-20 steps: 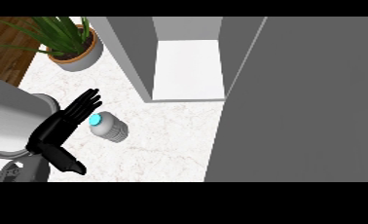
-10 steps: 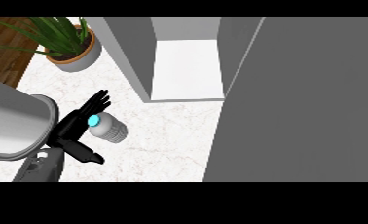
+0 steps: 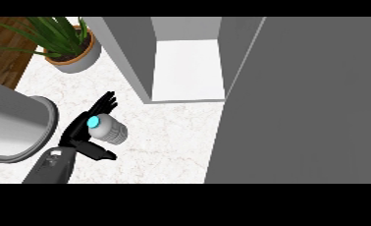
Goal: Pick up the bottled water, place it into the cabinet and close the cabinet
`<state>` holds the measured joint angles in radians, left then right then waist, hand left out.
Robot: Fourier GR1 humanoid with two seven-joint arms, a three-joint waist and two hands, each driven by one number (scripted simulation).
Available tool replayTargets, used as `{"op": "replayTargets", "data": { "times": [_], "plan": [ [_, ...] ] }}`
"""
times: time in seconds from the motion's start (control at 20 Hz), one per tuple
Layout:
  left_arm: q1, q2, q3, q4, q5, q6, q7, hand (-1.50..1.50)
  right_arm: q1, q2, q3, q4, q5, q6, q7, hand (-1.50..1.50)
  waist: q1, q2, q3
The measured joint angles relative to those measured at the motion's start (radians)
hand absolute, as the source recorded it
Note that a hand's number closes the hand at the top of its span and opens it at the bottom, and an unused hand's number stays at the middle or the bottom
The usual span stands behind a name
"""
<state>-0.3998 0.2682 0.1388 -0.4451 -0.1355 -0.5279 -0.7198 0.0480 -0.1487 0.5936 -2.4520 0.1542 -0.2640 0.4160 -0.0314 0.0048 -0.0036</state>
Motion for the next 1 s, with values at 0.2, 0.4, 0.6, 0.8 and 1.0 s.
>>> {"op": "replayTargets", "data": {
  "times": [0.2,0.4,0.6,0.8,1.0],
  "plan": [
    [-0.031,-0.018,0.007,0.055,0.008,0.022,-0.034,-1.5,-0.009,-0.011,0.003,0.001,0.001,-0.007,0.003,-1.5,0.0,0.0,0.0],
    [-0.068,-0.032,0.015,0.094,0.02,0.027,-0.06,1.5,-0.004,-0.031,0.004,-0.001,-0.001,-0.009,-0.006,-1.5,-0.005,0.001,0.0],
    [-0.068,-0.042,-0.005,0.115,0.013,0.004,-0.084,1.5,0.014,-0.046,0.007,-0.001,-0.006,-0.014,-0.029,-1.5,-0.006,0.001,0.0],
    [-0.081,-0.054,-0.053,0.087,-0.025,0.027,-0.118,1.5,0.01,-0.05,-0.005,0.001,-0.011,-0.021,-0.035,-1.5,-0.001,-0.001,0.0],
    [-0.067,-0.073,-0.104,0.034,-0.075,0.108,-0.197,1.5,-0.003,-0.053,-0.009,-0.002,-0.013,-0.033,-0.015,-1.5,0.005,-0.003,0.0]
  ]
}}
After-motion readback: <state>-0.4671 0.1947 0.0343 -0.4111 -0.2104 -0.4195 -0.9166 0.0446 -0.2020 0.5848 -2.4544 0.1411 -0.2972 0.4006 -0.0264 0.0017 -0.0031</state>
